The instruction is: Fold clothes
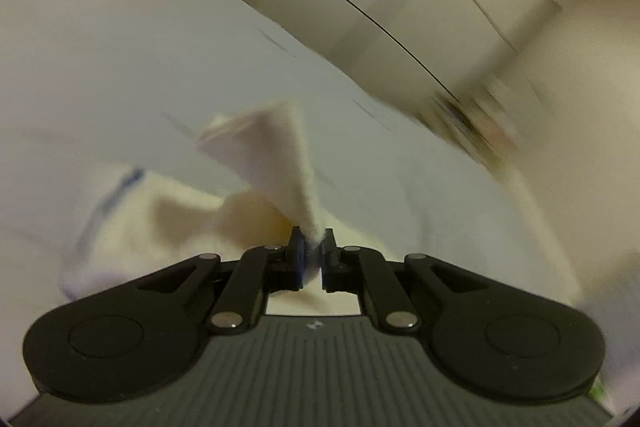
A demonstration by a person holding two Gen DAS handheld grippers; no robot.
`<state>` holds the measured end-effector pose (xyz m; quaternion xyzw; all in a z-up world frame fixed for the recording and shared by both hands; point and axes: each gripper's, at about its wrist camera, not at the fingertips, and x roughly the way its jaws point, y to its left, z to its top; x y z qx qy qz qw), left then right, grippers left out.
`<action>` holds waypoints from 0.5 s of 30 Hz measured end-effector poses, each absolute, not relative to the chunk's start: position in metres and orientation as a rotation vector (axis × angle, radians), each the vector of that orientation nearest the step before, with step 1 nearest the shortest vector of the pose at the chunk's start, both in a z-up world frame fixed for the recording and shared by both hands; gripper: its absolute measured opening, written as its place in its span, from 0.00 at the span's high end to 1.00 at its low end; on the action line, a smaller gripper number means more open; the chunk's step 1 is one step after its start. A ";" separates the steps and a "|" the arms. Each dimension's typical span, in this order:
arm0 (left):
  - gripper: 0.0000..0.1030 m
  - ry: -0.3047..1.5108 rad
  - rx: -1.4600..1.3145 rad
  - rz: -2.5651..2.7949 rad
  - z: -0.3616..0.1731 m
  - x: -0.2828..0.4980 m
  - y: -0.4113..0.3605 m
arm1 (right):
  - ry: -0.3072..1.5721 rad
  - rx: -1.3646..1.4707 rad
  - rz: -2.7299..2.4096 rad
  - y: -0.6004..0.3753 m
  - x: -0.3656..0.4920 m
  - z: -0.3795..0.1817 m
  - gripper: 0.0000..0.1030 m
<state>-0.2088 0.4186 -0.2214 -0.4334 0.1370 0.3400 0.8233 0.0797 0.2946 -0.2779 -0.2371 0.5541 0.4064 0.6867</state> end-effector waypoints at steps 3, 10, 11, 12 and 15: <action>0.79 0.494 -1.029 0.589 -0.268 -0.147 0.392 | 1.241 -0.467 0.880 0.277 0.108 -0.276 0.18; 0.79 0.668 -1.012 0.715 -0.292 -0.163 0.370 | 1.313 -0.215 0.996 0.253 0.150 -0.280 0.41; 0.79 0.681 -0.995 0.747 -0.291 -0.171 0.373 | 1.332 -0.175 1.032 0.254 0.150 -0.283 0.45; 0.79 0.696 -0.978 0.778 -0.291 -0.178 0.376 | 1.352 -0.139 1.050 0.257 0.150 -0.288 0.50; 0.79 0.735 -0.959 0.852 -0.292 -0.193 0.387 | 1.410 -0.036 1.084 0.268 0.150 -0.302 0.53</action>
